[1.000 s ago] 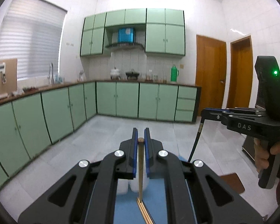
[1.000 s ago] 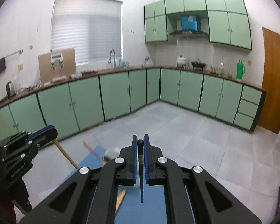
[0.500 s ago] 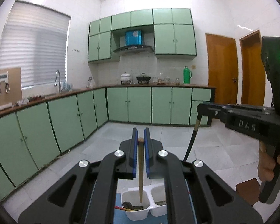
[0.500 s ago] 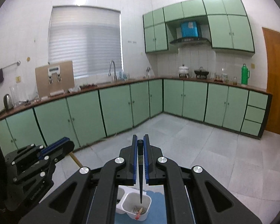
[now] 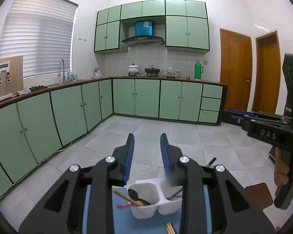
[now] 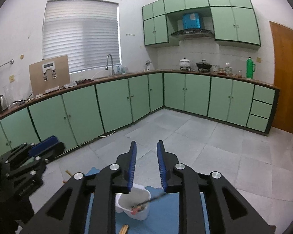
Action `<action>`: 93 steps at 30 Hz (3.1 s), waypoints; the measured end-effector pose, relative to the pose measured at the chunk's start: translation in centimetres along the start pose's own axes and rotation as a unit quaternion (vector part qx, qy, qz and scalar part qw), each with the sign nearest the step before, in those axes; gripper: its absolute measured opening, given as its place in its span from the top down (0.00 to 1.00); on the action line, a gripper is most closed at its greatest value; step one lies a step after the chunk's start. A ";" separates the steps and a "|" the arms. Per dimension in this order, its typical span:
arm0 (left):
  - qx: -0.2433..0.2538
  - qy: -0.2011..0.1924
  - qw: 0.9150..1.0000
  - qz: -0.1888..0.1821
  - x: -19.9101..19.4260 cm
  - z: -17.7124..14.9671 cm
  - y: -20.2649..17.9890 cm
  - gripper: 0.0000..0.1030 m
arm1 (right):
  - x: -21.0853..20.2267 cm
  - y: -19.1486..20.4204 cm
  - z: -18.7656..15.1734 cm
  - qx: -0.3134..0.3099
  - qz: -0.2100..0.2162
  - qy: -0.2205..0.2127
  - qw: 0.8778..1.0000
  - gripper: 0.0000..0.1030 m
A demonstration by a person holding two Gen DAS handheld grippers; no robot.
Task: Organize utensils
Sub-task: 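Open both tools to release the chopsticks into the holder, then move both open tools back over the remaining chopsticks on the mat, then grasp the black chopstick with the right tool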
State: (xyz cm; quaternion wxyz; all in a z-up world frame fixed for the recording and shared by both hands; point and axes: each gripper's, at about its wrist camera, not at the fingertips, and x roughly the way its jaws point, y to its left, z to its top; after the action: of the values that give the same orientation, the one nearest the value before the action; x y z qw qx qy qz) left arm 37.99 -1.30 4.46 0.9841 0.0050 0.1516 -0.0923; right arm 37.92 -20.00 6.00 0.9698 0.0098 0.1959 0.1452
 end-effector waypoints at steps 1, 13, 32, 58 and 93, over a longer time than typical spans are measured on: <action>0.000 -0.002 1.000 0.001 -0.7 -0.3 0.0 0.71 | -0.9 -0.3 -0.4 0.003 -0.002 -0.003 1.000 0.74; -0.008 0.065 0.998 -0.001 -7.6 -11.5 -2.0 0.54 | -8.9 0.5 -11.4 0.023 -0.039 -0.002 0.999 0.40; -0.021 0.212 0.977 0.022 -8.2 -27.6 -1.9 0.54 | -7.2 5.4 -29.4 0.056 -0.053 0.149 0.986 0.37; -0.027 0.263 0.964 0.040 -8.2 -29.2 -1.6 0.52 | -5.7 10.3 -32.8 -0.005 -0.010 0.230 0.973 0.72; -0.028 0.258 0.966 -0.006 -9.0 -29.3 -4.4 0.46 | -7.4 3.8 -33.2 0.076 -0.054 0.217 0.972 0.94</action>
State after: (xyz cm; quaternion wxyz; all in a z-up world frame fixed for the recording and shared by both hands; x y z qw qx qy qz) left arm 20.08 -2.89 -20.72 0.9107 0.0001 0.4032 -0.0891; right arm 17.63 -19.76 -21.59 0.9070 0.0411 0.4121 0.0760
